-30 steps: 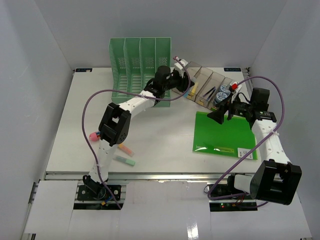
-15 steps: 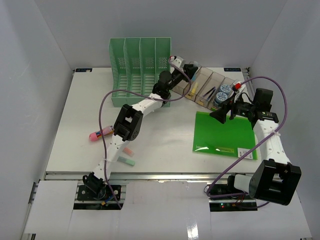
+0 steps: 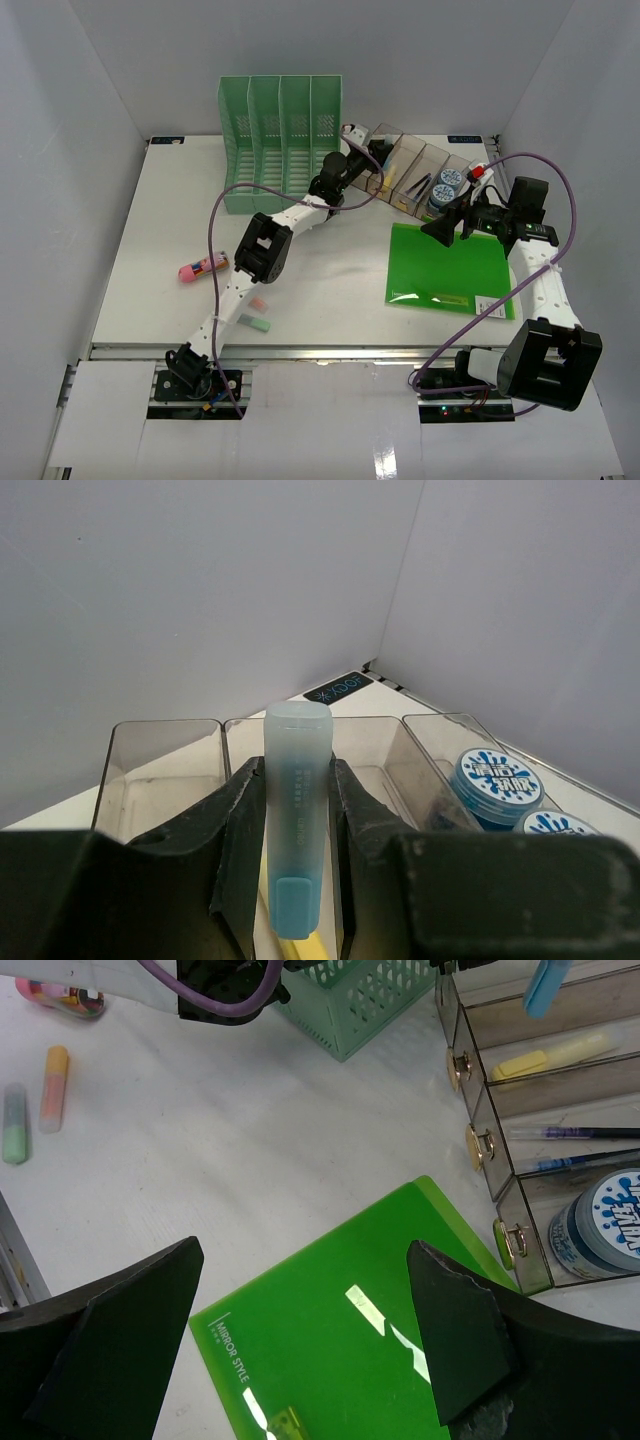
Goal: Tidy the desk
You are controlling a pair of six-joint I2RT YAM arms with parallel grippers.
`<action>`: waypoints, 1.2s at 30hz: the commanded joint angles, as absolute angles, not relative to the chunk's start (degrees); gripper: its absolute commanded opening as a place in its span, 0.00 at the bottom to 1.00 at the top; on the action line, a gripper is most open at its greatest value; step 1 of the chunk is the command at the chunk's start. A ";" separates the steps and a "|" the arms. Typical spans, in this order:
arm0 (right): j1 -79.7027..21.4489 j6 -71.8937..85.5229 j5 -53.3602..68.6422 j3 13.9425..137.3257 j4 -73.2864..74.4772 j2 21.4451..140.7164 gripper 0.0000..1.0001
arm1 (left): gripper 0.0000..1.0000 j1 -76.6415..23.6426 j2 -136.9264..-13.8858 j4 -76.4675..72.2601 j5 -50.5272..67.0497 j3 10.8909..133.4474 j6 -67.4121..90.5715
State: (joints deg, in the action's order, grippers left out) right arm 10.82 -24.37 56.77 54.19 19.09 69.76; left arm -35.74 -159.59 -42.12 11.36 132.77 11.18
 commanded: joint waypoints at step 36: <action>-9.79 -33.83 45.29 57.61 26.46 76.39 0.90 | 0.92 -34.40 -72.40 6.59 -1.41 63.01 15.54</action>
State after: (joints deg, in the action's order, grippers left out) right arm 3.41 -30.04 55.13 53.80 23.19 73.60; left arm -35.94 -85.66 -8.16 3.74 72.48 13.34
